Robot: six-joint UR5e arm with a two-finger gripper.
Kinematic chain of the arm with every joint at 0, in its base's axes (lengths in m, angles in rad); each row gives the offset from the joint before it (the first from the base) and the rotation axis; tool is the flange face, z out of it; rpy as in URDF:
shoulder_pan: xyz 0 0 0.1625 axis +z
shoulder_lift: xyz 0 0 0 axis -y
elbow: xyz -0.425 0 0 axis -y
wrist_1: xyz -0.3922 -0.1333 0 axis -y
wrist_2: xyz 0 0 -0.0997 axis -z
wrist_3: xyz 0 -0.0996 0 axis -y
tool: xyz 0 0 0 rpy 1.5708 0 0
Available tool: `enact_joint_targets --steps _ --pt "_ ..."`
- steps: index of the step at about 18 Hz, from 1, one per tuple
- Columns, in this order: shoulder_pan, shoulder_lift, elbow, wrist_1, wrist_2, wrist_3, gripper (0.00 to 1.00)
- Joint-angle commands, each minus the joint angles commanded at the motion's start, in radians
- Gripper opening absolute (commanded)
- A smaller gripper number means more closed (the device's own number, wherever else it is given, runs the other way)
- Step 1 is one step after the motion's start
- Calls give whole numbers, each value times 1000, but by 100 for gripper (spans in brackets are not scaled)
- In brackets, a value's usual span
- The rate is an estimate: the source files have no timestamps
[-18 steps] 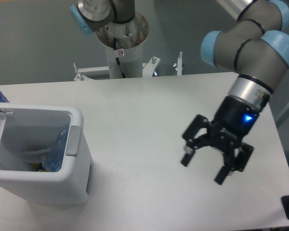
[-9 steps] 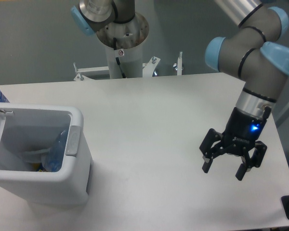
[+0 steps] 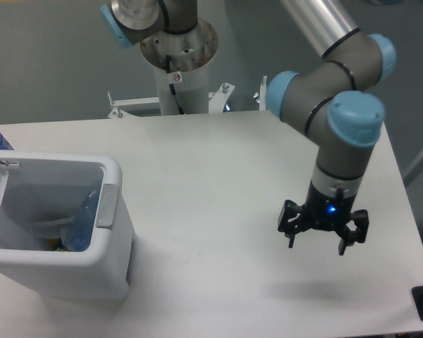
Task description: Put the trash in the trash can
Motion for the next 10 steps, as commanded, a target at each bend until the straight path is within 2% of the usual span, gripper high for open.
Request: enact_joint_targets --steps 2,4,6,10 --pt "-5 -2 -3 -8 63 0 100" --pt "-17 -20 24 -27 121 6 100" --pt "-35 -28 47 -57 135 52 100" --pt "-37 -25 32 -58 137 97 100"
